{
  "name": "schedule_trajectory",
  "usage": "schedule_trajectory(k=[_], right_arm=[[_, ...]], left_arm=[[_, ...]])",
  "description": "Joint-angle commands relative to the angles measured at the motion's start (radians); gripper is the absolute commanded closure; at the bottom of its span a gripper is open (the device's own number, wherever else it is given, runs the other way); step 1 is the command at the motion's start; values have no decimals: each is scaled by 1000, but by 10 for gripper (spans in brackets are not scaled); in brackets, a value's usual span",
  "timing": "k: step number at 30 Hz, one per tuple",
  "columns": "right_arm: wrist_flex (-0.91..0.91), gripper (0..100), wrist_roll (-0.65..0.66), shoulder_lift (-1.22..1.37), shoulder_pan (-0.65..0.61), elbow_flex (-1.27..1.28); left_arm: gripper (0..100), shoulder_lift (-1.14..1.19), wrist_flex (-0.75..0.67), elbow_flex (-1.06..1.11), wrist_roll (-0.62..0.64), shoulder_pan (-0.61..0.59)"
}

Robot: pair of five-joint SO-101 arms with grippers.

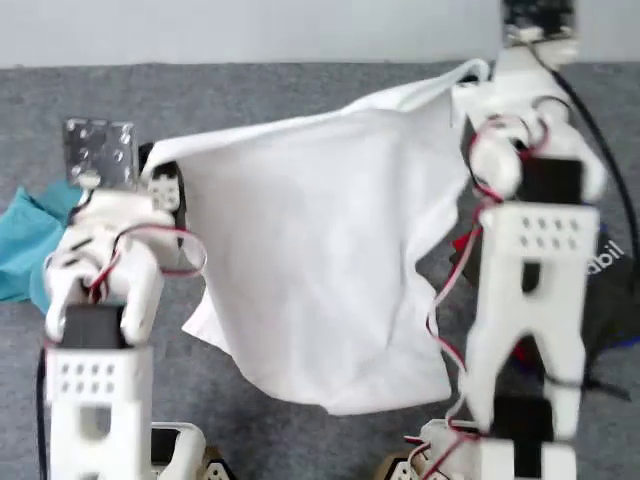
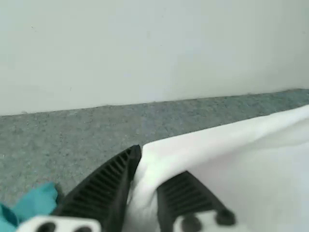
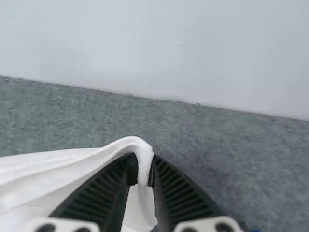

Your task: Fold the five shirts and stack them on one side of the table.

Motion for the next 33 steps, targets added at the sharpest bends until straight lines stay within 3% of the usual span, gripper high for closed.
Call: schedule_trajectory(k=[1, 5, 13, 20, 26, 33], right_arm=[[-134, 989, 28, 88, -4, -31], [-180, 989, 25, 150, -4, -163], [-209, 989, 25, 282, -2, -456], [-197, 989, 29, 489, 1, -592], [-38, 989, 31, 618, -5, -595], [334, 989, 32, 622, -1, -644]], left_arm=[[987, 137, -210, -1, 2, -49], [987, 269, -353, -16, 2, -69], [987, 390, -361, -216, -6, -71], [987, 516, -362, -228, -63, -71], [987, 572, -358, -186, -183, -81], [987, 603, -356, -82, -193, -106]])
